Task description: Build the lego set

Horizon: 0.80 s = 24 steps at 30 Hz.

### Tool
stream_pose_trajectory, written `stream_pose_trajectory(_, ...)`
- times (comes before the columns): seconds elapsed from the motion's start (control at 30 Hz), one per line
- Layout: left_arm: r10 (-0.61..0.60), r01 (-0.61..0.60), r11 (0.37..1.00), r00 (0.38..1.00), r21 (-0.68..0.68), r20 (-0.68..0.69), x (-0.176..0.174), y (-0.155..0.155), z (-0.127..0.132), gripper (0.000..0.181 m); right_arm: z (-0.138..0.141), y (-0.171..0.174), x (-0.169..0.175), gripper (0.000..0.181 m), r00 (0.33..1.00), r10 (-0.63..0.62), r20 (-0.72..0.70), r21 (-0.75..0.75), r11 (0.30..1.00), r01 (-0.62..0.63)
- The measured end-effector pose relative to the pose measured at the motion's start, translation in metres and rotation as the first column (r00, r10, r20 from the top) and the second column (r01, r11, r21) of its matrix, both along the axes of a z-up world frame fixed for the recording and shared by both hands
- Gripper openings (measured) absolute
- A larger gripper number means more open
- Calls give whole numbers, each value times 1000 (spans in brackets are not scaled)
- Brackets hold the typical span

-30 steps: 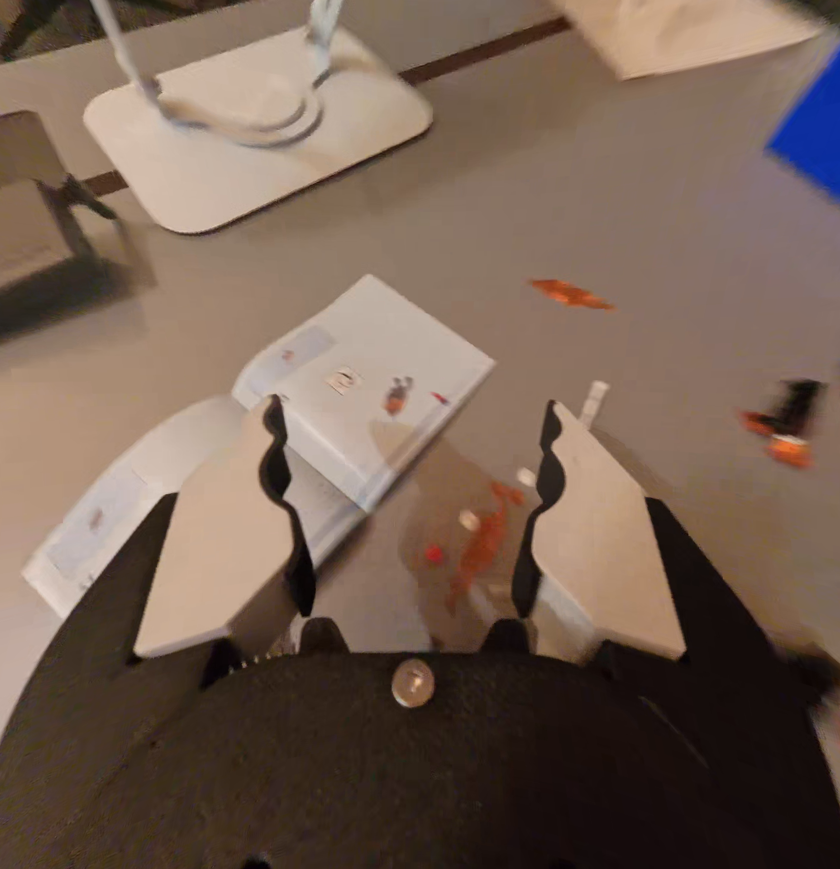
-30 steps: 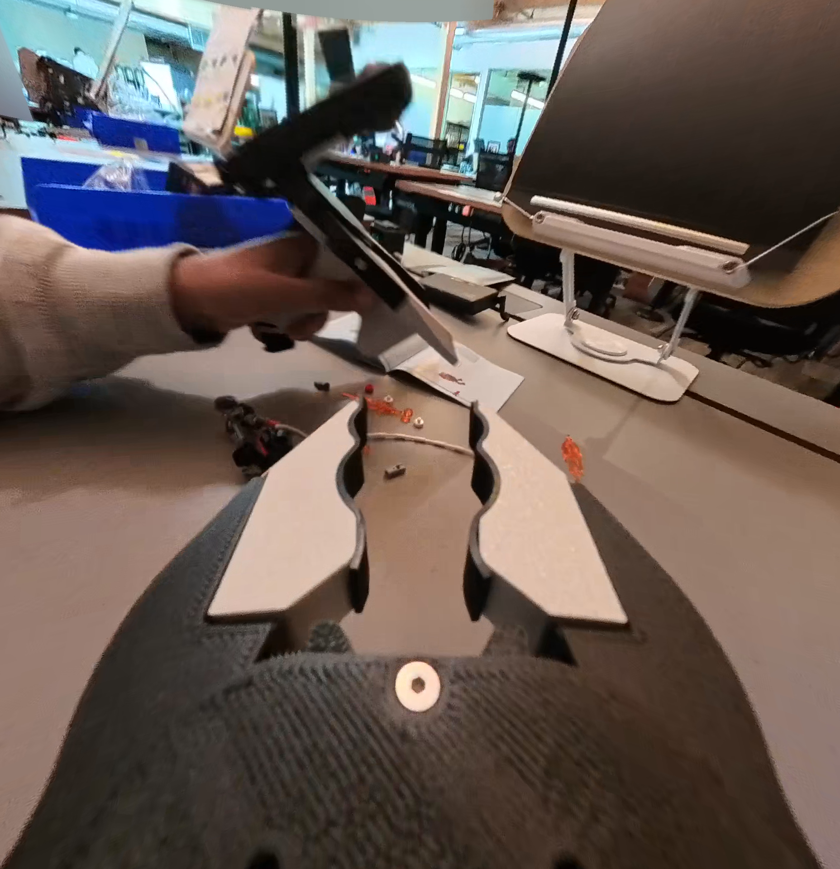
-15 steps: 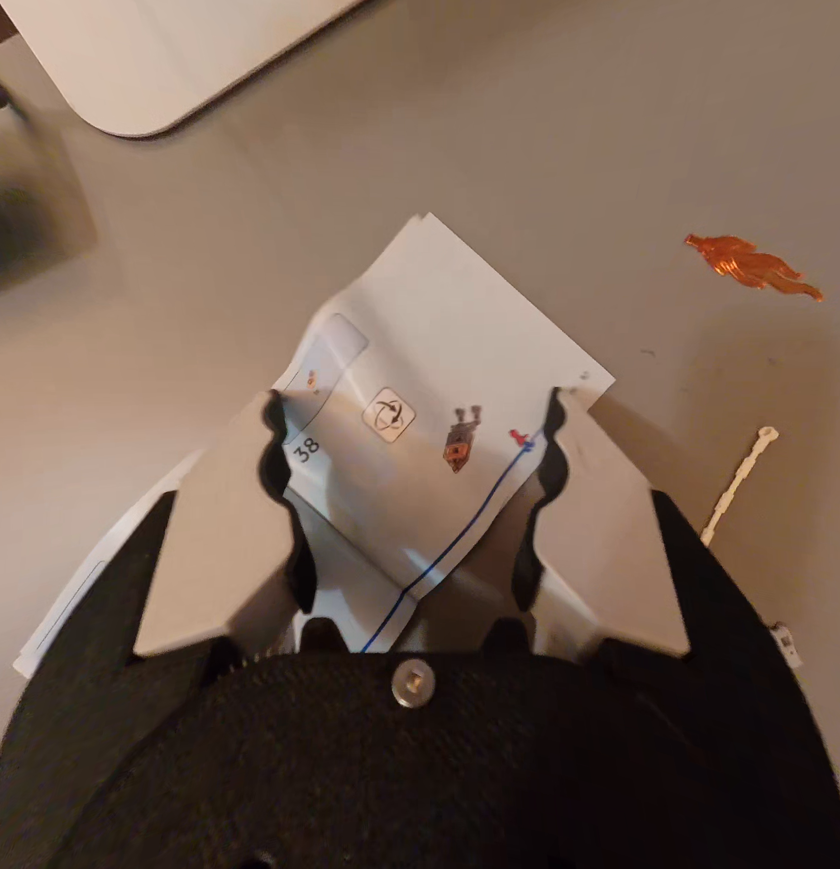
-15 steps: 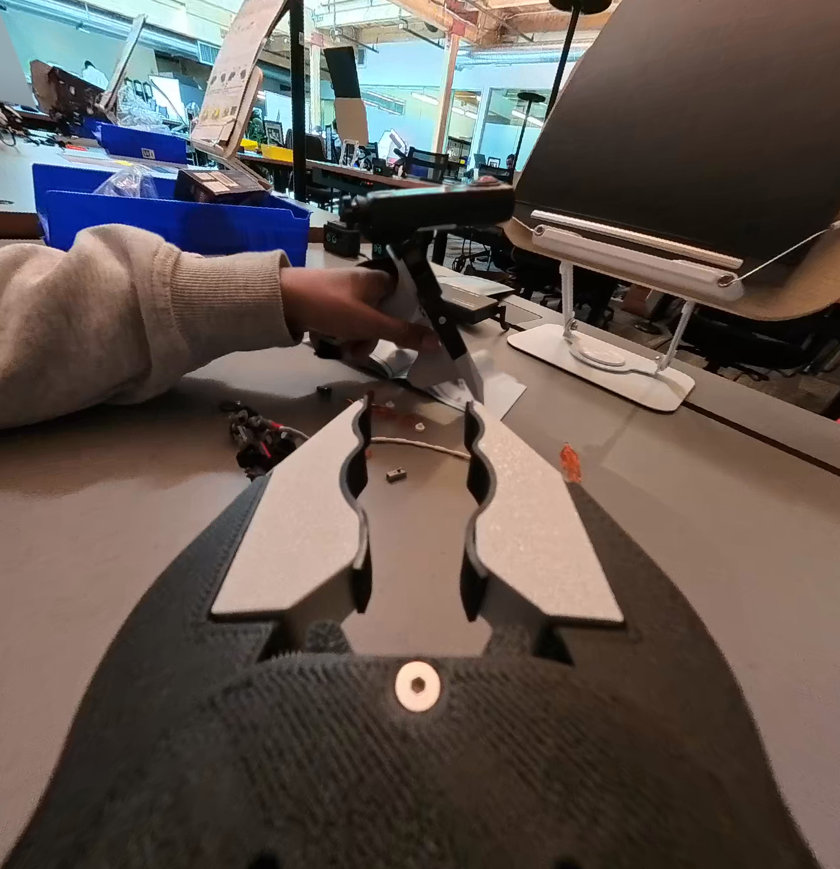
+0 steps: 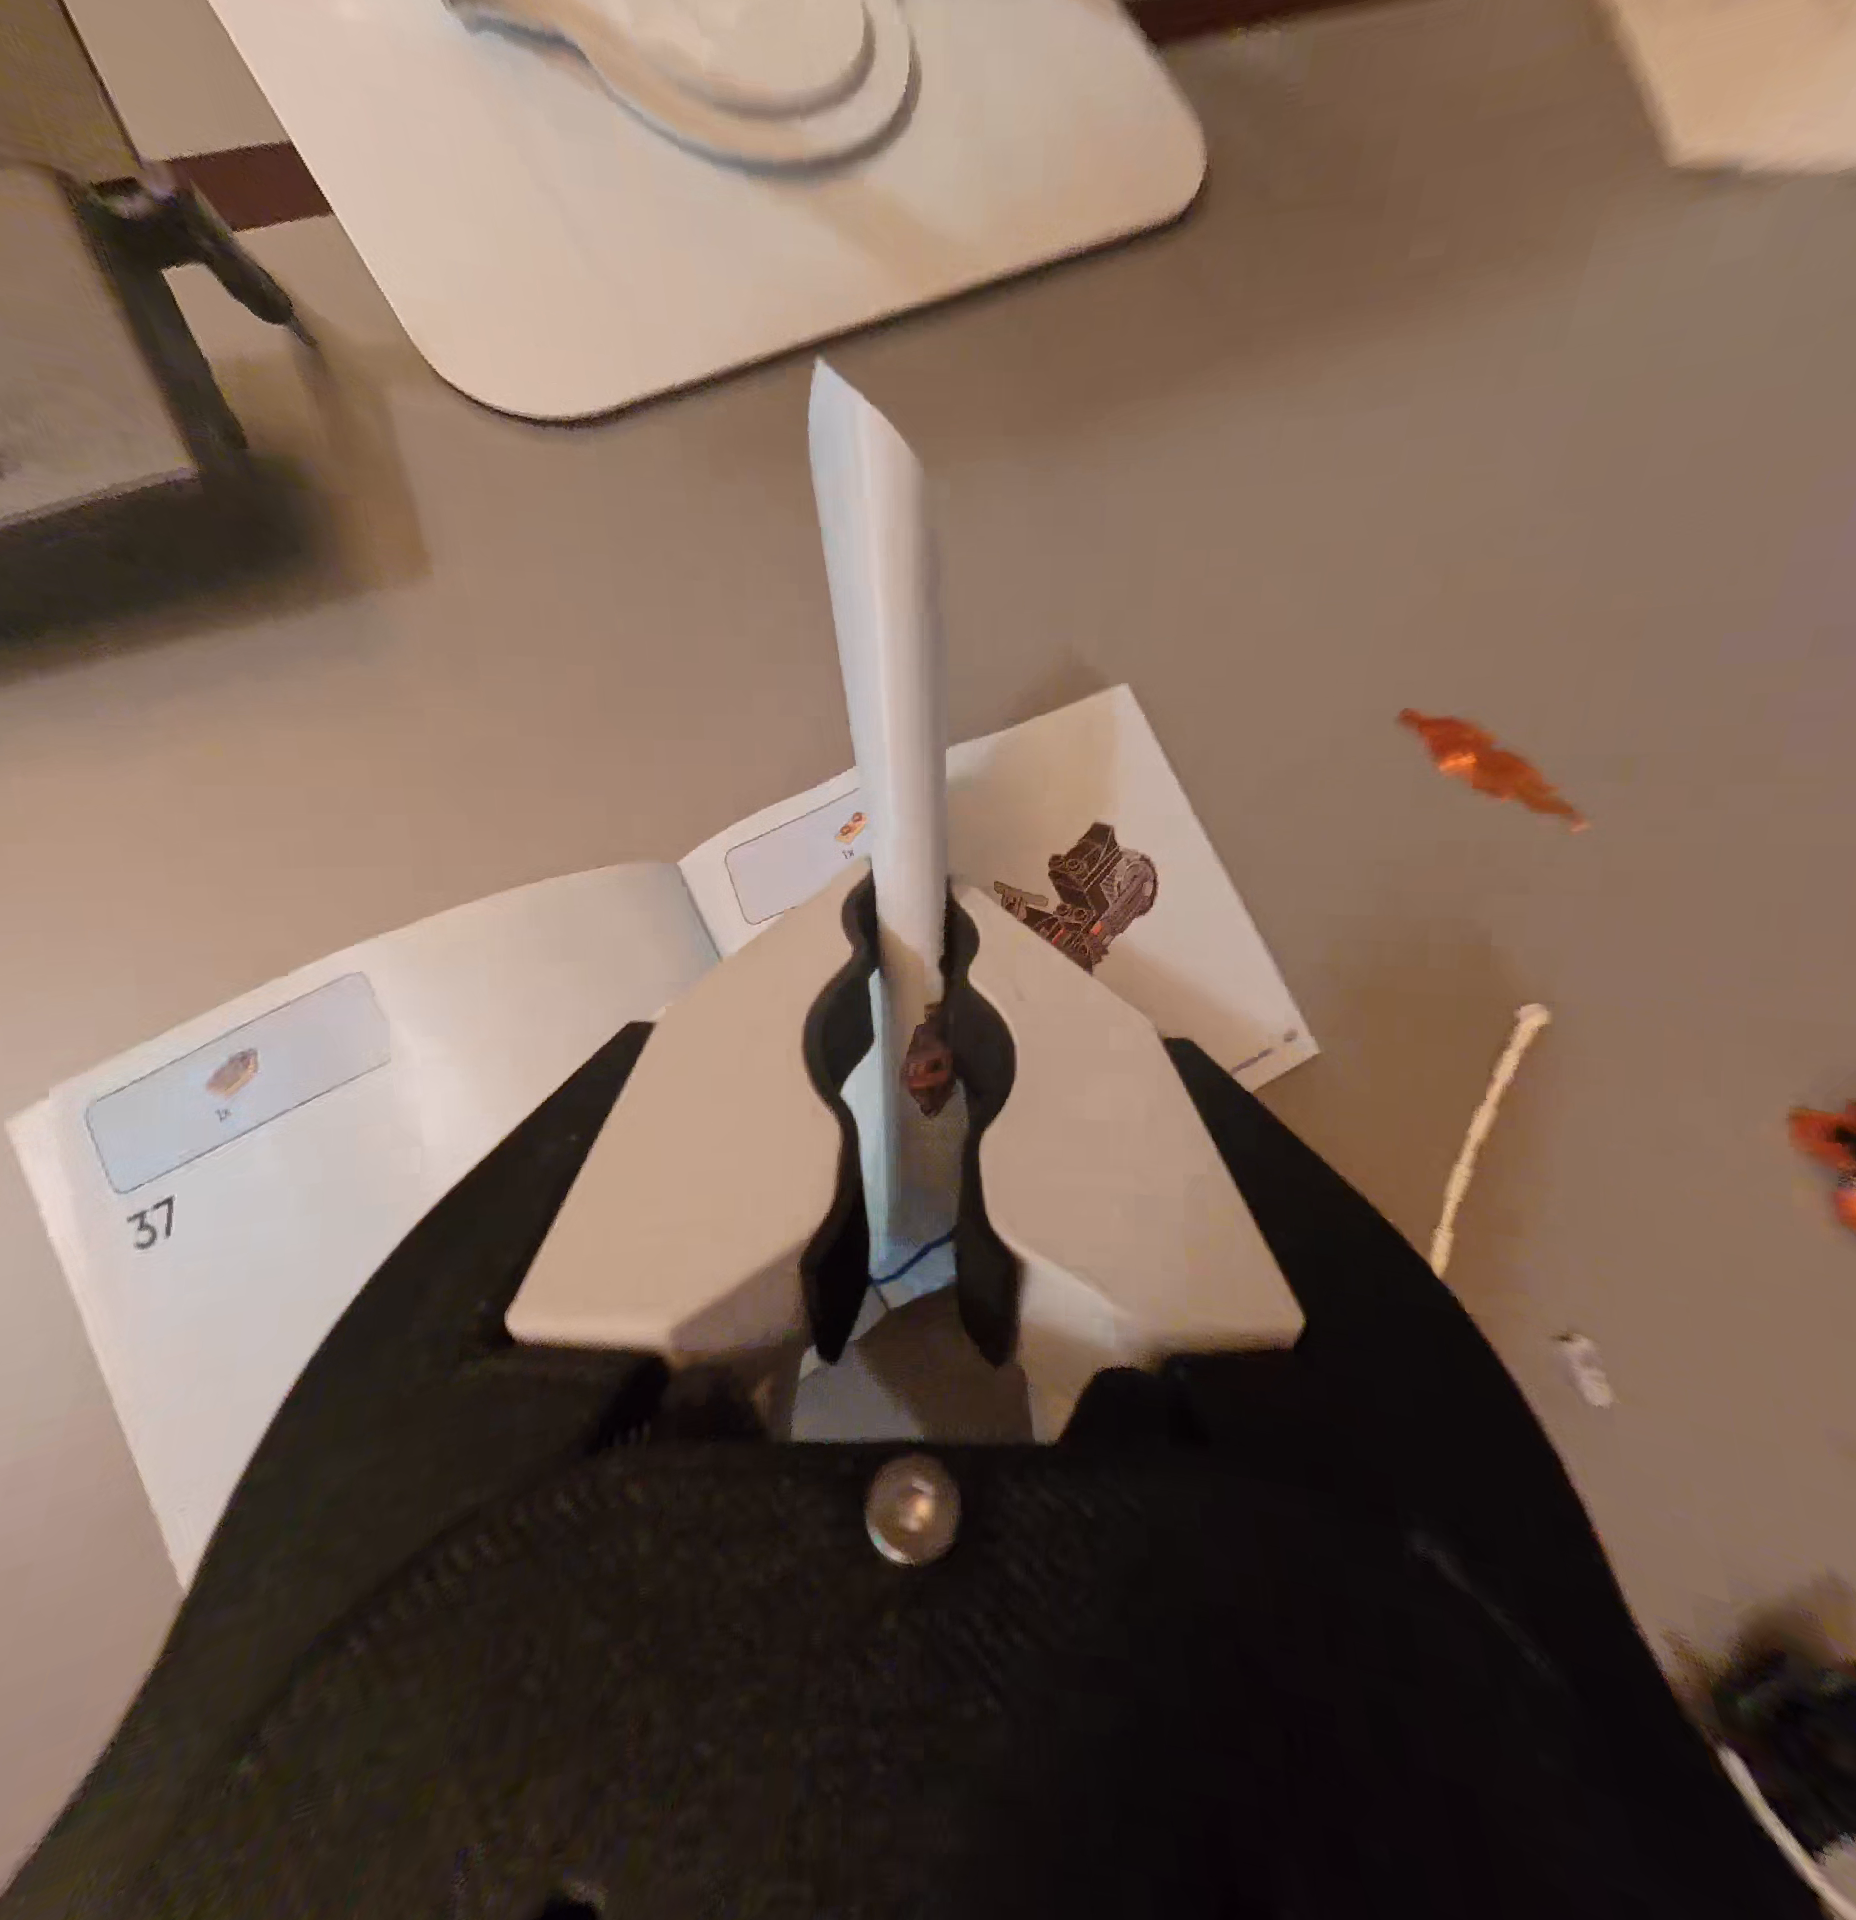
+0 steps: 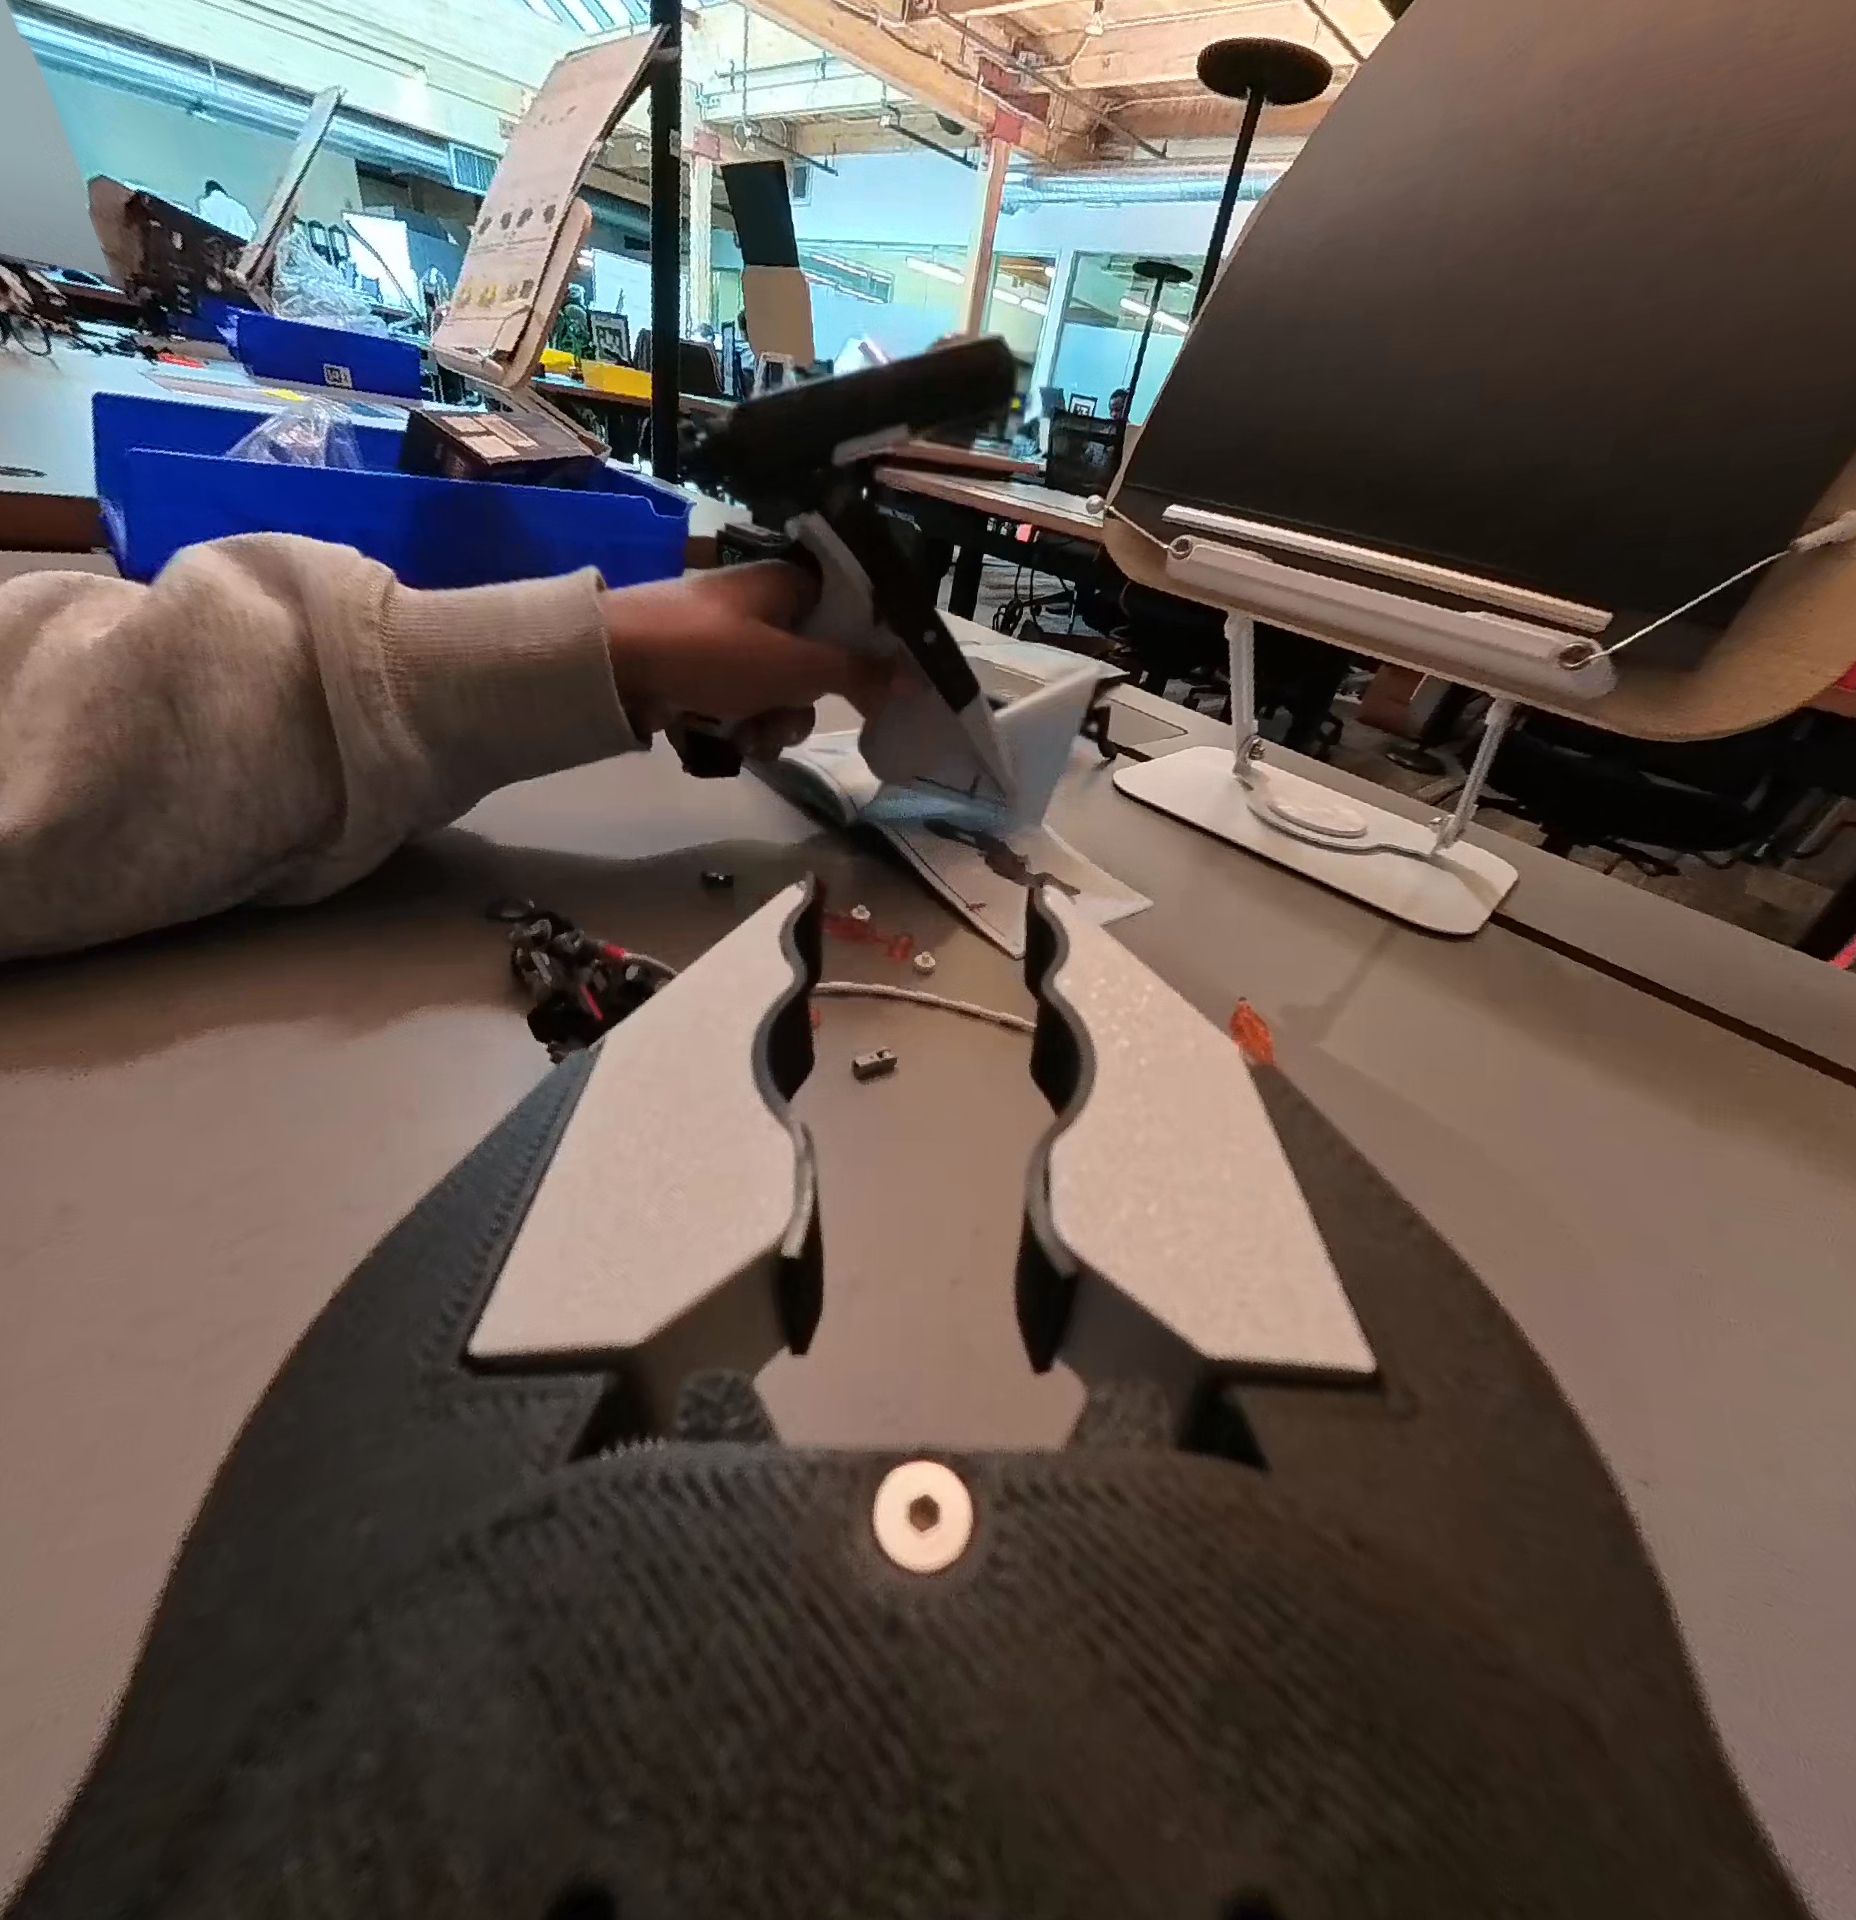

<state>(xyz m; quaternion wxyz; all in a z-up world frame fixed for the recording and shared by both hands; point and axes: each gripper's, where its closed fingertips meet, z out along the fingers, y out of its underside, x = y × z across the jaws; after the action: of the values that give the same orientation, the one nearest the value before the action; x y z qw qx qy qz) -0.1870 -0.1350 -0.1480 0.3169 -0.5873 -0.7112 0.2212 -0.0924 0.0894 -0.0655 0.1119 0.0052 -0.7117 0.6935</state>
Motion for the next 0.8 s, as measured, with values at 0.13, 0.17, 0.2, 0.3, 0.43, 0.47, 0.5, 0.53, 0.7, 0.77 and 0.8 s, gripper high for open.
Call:
stream_pose_trajectory(0.13, 31, -21, 994, 995, 107, -100, 10, -15, 17, 22, 0, 0, 1, 37, 1000, 0, -6, 1, 1000, 0)
stream_pose_trajectory(0.17, 43, -27, 991, 992, 132, -120, 14, -20, 19, 26, 0, 0, 1, 37, 1000, 0, -10, 0, 1000, 0)
stream_pose_trajectory(0.2, 59, -37, 988, 988, 149, -142, 18, -27, 22, 31, 0, 0, 1, 37, 1000, 0, -15, 1, 1000, 0)
stream_pose_trajectory(0.3, 112, -91, 987, 981, 134, -158, 34, -52, 19, 40, -1, 1, 2, 37, 999, -6, -36, 8, 1000, 7)
stream_pose_trajectory(0.43, 167, -118, 969, 960, 216, -225, 53, -72, 27, 53, -1, 2, 3, 36, 998, -9, -57, 14, 1000, 9)
stream_pose_trajectory(0.47, 172, -101, 958, 950, 267, -259, 57, -72, 34, 55, -2, 2, 4, 36, 998, -9, -61, 15, 1000, 10)
stream_pose_trajectory(0.5, 174, -75, 945, 940, 319, -295, 60, -72, 41, 58, -2, 2, 4, 36, 998, -11, -65, 17, 1000, 12)
stream_pose_trajectory(0.53, 174, -42, 927, 929, 372, -328, 62, -71, 48, 62, -2, 2, 4, 36, 998, -12, -69, 18, 1000, 13)
stream_pose_trajectory(0.7, 177, 123, 803, 885, 583, -431, 76, -63, 66, 80, -3, 2, 5, 36, 996, -17, -90, 29, 999, 19)
stream_pose_trajectory(0.77, 162, 141, 795, 888, 591, -429, 79, -59, 62, 84, -4, 2, 5, 36, 995, -18, -99, 34, 999, 21)
stream_pose_trajectory(0.8, 152, 143, 803, 890, 579, -430, 80, -56, 60, 86, -4, 2, 5, 36, 994, -19, -103, 36, 999, 22)
